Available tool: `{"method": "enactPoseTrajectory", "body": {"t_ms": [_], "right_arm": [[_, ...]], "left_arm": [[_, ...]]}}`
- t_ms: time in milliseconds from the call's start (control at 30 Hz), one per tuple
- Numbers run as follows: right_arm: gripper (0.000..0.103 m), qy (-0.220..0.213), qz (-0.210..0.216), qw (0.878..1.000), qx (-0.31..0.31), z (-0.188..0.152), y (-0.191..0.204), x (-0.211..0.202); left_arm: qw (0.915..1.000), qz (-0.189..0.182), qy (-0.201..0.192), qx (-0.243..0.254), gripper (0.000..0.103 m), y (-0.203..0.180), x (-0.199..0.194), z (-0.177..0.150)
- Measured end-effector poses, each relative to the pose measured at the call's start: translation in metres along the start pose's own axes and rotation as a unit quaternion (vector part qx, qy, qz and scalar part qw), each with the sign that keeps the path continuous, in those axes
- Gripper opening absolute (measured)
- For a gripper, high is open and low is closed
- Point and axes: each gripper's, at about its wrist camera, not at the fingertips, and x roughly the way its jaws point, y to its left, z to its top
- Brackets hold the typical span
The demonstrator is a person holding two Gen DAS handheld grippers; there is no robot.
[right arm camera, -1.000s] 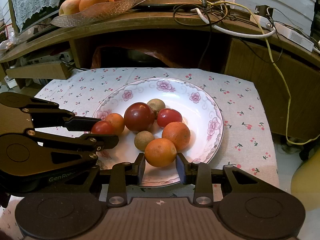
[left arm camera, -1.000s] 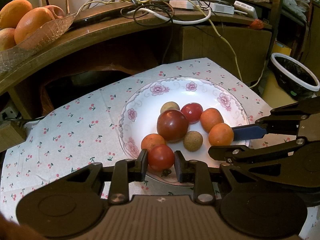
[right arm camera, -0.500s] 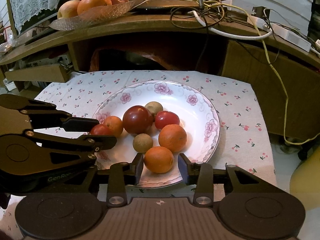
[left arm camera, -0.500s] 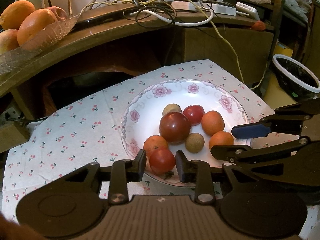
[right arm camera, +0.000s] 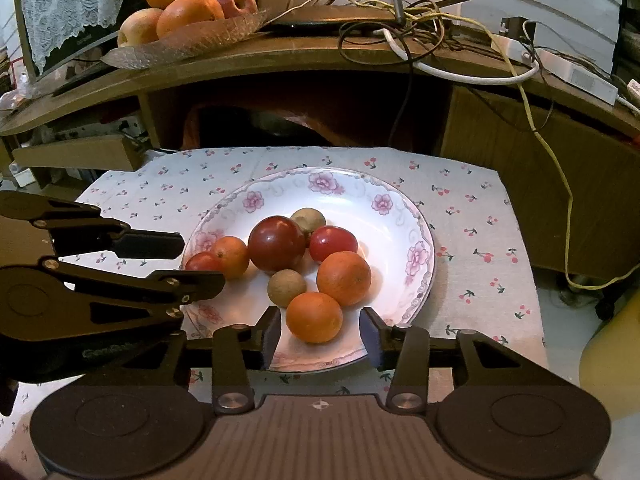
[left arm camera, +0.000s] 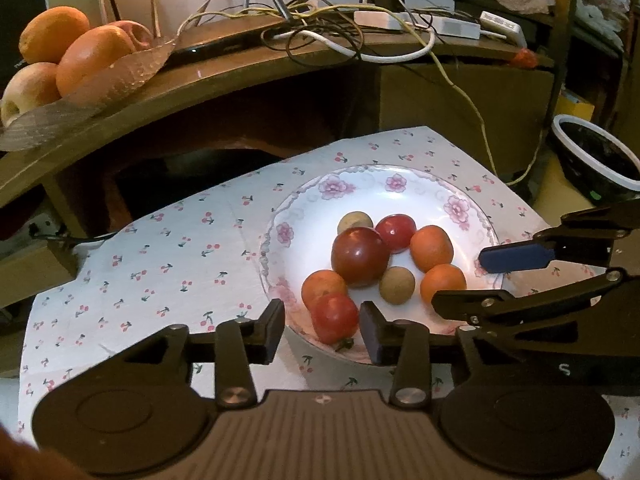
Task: Organize fruits
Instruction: 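Open both tools to release the tomato and mandarin on the plate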
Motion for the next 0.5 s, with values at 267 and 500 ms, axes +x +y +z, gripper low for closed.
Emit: {"method": "enactPoseTrajectory", "body": {"t_ms": [267,500], "right_arm": [[0.052,-0.004,-0.002,1.0,0.001,-0.0011,-0.0003,-0.0048],[0.057,-0.006,-0.005,1.0,0.004,-0.0009,-0.002,-0.0064]], "left_arm": [[0.9998,0.017,-0.003,-0.011,0.059,0.0024,-0.0066,-0.002],[0.9991,0.034,-0.006,-0.023,0.071,0.0061,-0.0086,-0.0031]]}}
